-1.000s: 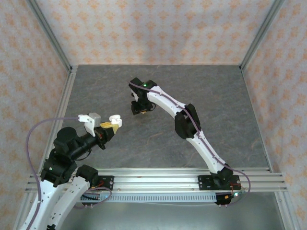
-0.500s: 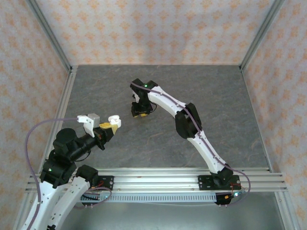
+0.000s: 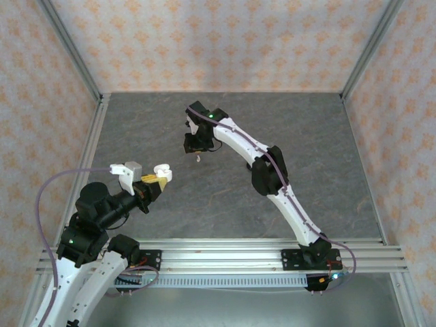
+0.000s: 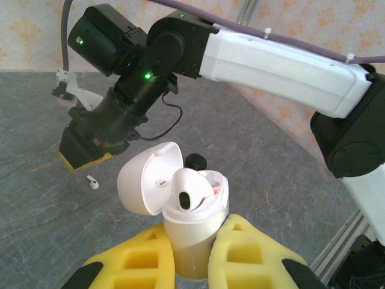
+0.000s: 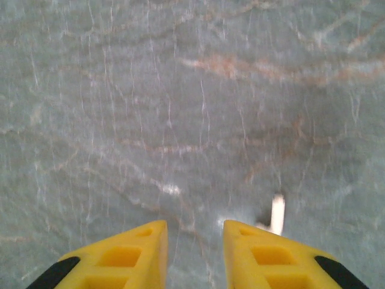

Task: Insert wireless bluetooth earbuds into charging case

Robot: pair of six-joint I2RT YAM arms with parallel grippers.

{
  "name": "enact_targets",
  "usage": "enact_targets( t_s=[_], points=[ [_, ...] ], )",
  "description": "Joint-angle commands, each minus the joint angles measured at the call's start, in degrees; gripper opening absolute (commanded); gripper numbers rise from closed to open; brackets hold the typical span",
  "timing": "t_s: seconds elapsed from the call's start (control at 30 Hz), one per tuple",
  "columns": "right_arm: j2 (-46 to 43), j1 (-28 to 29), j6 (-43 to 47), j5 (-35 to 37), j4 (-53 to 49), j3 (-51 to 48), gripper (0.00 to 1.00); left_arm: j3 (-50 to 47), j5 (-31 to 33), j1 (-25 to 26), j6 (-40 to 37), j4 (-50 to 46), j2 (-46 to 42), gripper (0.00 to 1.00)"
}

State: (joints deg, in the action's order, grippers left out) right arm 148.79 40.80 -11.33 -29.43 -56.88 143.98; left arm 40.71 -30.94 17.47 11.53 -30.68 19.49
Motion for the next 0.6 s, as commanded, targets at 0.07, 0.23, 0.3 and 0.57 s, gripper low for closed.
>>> enact_targets(
  t_s=[0.07,0.23,0.3,0.57],
  points=[
    [3.56,-0.28,0.96,-1.08,5.40,1.24,0.34,0.18,1.14,-0.42,-1.15,-0.65,-0.58,0.00],
    [4.36,-0.33,3.39,0.92,4.95,1.19,0.36,-0.28,1.06,-0.42,-1.32,-0.82,-0.93,0.00],
    [4.09,-0.45,4.07,1.74,3.12,1.26,0.37,-0.28,0.88,-0.38,-1.56,-0.96,-1.00,0.00],
    [2.30,-0.54,6.54,4.73,-4.62,1.08,0.39,-1.20,0.36,-0.37,-1.86,0.06,-0.87,0.00]
  ],
)
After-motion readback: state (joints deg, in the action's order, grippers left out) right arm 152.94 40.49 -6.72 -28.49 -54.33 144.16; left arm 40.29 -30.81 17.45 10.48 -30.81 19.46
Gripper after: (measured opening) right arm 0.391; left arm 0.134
